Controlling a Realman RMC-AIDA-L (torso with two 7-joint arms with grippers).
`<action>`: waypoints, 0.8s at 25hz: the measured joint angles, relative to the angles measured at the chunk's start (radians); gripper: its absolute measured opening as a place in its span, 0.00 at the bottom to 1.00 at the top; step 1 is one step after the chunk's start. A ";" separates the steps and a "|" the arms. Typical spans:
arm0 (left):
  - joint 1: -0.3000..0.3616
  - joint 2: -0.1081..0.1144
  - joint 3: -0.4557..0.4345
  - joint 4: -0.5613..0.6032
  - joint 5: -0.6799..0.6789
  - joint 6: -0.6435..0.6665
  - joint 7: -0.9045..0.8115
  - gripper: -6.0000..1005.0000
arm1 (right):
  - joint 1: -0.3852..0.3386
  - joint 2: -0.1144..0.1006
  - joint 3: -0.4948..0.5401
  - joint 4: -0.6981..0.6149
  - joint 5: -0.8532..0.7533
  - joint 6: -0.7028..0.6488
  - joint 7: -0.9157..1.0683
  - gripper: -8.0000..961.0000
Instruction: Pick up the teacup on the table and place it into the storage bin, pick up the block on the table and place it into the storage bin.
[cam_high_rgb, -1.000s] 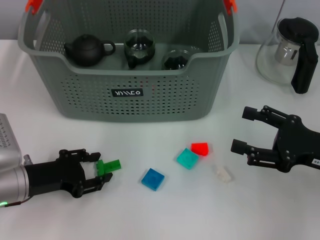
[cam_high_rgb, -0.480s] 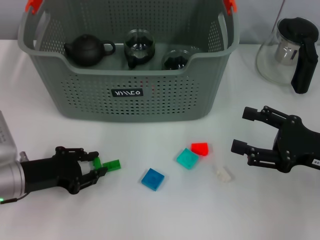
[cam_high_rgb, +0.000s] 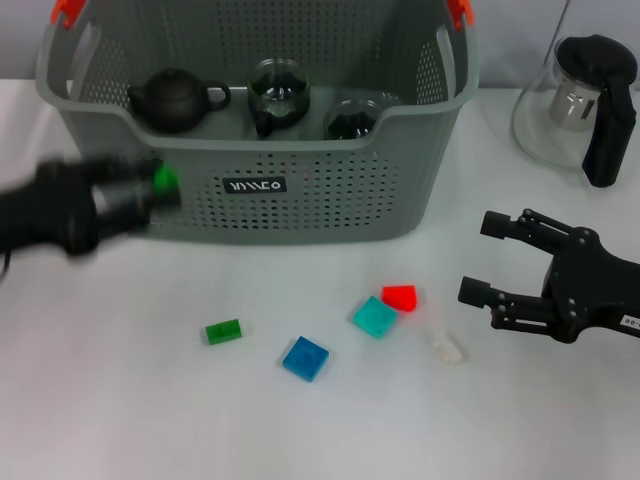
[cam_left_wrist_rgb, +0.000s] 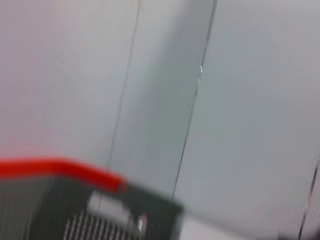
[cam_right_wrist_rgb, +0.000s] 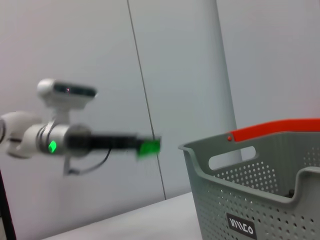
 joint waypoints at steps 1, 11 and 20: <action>-0.024 0.003 0.000 0.010 -0.027 0.000 -0.064 0.45 | 0.000 0.000 0.000 0.000 0.000 -0.001 0.000 0.99; -0.280 0.023 0.221 0.025 -0.037 -0.362 -0.383 0.50 | 0.006 0.007 -0.005 -0.001 0.000 -0.002 0.000 0.99; -0.298 0.012 0.655 0.037 0.074 -0.877 -0.574 0.55 | 0.005 0.009 0.000 -0.001 0.000 -0.009 0.000 0.98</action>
